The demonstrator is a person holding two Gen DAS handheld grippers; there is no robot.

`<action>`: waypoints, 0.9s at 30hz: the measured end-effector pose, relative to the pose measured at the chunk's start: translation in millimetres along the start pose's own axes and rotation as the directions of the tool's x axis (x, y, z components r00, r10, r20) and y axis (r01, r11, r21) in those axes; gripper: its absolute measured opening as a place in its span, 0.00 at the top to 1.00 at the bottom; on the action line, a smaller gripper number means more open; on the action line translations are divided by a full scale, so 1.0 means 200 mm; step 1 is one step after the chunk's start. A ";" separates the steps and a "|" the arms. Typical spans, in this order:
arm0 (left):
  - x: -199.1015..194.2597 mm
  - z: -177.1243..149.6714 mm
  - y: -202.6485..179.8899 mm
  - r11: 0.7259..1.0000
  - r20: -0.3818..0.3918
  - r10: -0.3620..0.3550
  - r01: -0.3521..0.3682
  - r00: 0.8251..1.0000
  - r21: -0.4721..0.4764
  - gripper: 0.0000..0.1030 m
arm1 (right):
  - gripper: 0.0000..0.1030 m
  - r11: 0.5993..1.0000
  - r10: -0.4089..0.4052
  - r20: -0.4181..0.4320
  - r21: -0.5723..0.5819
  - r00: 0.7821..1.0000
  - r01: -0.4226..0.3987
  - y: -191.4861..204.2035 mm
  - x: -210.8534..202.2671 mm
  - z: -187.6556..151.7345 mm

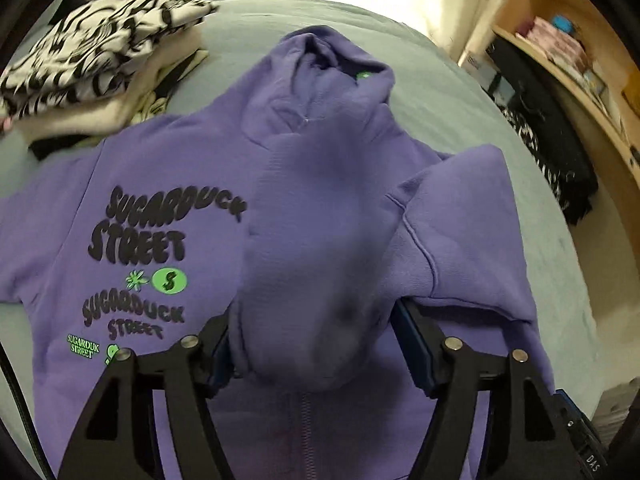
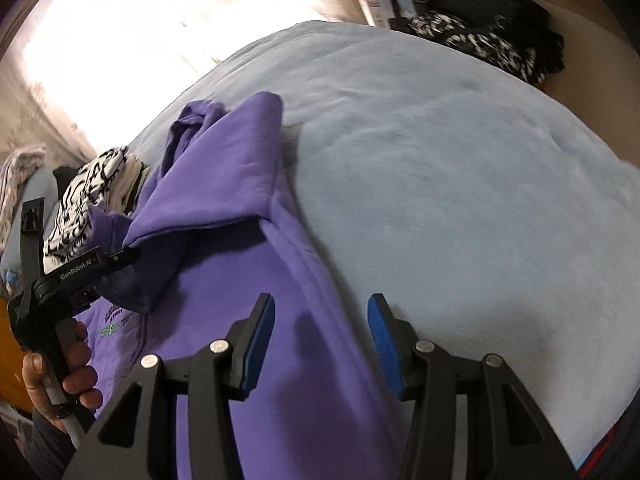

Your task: Fold large clothes

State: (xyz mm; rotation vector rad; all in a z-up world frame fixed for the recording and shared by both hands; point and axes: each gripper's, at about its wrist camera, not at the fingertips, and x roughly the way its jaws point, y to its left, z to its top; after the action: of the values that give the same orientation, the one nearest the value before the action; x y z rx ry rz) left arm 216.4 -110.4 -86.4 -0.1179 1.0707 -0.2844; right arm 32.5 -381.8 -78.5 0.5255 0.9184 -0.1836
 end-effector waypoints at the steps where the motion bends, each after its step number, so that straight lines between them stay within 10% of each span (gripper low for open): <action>1: 0.00 0.00 0.02 1.000 -0.002 -0.006 0.006 1.000 -0.015 0.34 | 0.53 1.000 0.001 0.003 -0.016 1.000 0.000 0.03 0.00 0.01; 17: -0.06 -0.02 0.23 0.978 -0.081 -0.210 0.211 0.974 0.000 0.29 | 0.53 0.917 -0.213 0.016 -0.341 0.977 0.206 0.30 0.33 0.17; 27: 0.17 0.05 0.60 0.969 -0.140 -0.172 0.142 0.975 -0.201 0.29 | 0.53 0.940 -0.229 -0.046 -0.272 0.972 0.208 0.19 0.45 0.29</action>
State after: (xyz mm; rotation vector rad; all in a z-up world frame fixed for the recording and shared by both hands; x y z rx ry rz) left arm 260.9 -6.7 -138.1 -0.3579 1.2465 -0.3380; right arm 140.9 -371.5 -107.9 0.1815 1.0590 -0.2386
